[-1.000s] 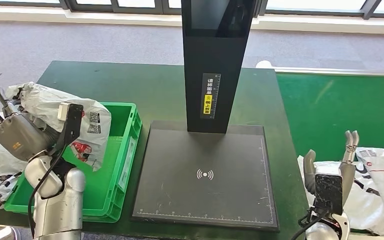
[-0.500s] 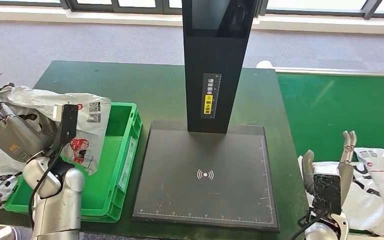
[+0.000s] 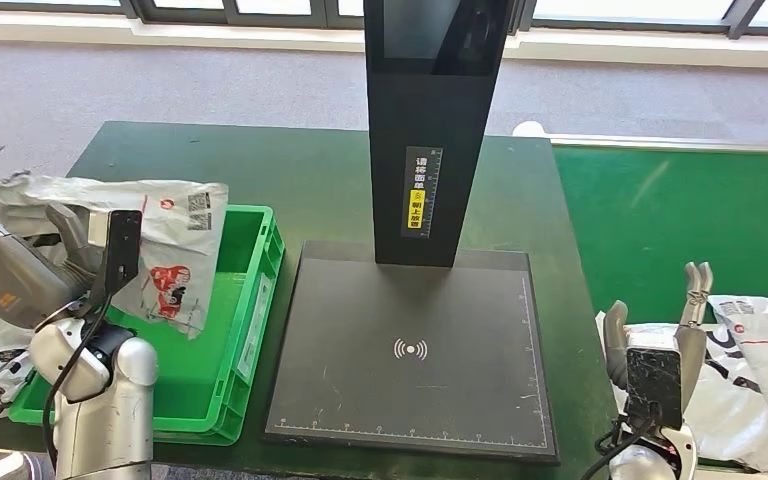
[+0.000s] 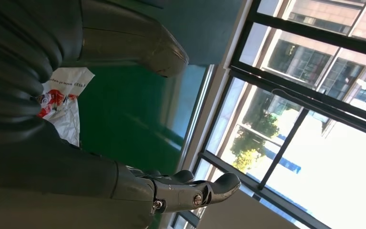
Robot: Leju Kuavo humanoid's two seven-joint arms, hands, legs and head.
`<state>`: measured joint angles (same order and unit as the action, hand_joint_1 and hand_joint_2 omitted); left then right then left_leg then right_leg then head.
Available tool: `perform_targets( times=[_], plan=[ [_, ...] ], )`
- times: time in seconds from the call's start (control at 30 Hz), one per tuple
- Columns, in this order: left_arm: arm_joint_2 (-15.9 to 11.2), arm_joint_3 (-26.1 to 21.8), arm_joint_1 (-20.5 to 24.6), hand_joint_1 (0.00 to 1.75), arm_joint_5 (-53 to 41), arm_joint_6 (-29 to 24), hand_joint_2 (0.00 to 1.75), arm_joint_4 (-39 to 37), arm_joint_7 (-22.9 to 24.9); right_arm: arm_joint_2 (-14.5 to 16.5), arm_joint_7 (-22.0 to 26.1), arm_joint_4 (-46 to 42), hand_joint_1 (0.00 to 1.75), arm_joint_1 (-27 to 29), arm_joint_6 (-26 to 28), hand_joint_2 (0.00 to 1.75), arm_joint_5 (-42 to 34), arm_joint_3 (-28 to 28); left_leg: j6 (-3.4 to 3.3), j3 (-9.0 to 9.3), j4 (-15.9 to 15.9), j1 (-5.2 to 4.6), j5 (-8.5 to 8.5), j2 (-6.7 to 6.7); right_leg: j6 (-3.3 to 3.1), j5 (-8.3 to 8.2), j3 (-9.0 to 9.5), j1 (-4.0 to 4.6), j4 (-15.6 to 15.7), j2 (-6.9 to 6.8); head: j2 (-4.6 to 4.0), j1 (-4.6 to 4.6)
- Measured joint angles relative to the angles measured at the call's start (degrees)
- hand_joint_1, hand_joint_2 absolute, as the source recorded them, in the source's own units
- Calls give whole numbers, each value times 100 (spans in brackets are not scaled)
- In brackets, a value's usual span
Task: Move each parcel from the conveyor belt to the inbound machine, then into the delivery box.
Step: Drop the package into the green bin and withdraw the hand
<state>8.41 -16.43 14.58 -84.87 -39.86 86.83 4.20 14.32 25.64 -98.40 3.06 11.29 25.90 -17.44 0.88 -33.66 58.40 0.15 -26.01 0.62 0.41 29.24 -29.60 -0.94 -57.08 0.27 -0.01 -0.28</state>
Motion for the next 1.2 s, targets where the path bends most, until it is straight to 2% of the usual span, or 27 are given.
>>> perform_targets(
  times=[0.37, 0.67, 0.8, 0.87, 0.93, 0.97, 1.03, 1.1, 1.2],
  plan=[
    [1, -39, -40, 0, 114, 142, 0, 107, -116, 0, -4, -4, 0, 2, 11, 175, -9, 0, 0, 2, 0, 0, 1, -2, 0, 0, -1, -1, 0, 1, -1, 1],
    [-9, 24, 55, 0, -203, 865, 0, -188, 77, 0, -32, -50, 0, 18, -57, 175, 41, 0, 0, 3, 1, 0, 0, -8, 0, -1, -4, -1, 0, 2, -1, 0],
    [-32, 57, 58, 0, -74, 702, 0, -292, 39, 0, -79, -49, 0, 28, -88, 175, 54, 0, 0, 2, 1, 0, 0, -8, 0, 0, -4, -1, 0, 2, 0, 0],
    [-28, 63, 27, 0, 422, 368, 0, -247, -291, 0, -84, -48, 0, 37, -95, 175, 54, 0, 0, 2, 0, 0, 0, -8, 0, 0, -4, 0, 0, 3, -1, 0],
    [0, 82, -49, 0, 1737, 288, 0, -85, -1214, 0, -80, -48, 0, 62, -76, 175, 54, 0, 0, 2, 0, 0, -1, -7, 0, 1, -4, -1, 0, 3, -1, 0],
    [16, 112, -96, 0, 2697, 469, 0, 16, -1792, 0, -65, -47, 0, 77, -49, 175, 60, 0, -1, 2, 0, 0, -1, -5, 0, 1, -4, -1, 1, 2, -1, 0],
    [57, 203, -188, 0, 4841, 1173, 0, 214, -2796, -2, 22, -45, 0, 94, 82, 175, 159, 0, -1, 1, 0, 0, -1, 0, -1, 3, -3, -1, 2, 0, -1, 0],
    [119, 302, -275, 0, 6528, 1960, 0, 425, -3368, -9, 138, -35, 0, 83, 529, 175, 625, -1, -1, 1, 0, 0, -1, -1, -1, 3, -3, -1, 2, 0, -1, 0],
    [204, 499, -381, 0, 7686, 2956, 131, 718, -3639, -37, 52, 32, 0, -23, 1681, 175, 1944, -33, -1, 1, 1, 0, -1, -6, 0, 0, -3, -1, 2, 2, -1, 1]
  ],
)
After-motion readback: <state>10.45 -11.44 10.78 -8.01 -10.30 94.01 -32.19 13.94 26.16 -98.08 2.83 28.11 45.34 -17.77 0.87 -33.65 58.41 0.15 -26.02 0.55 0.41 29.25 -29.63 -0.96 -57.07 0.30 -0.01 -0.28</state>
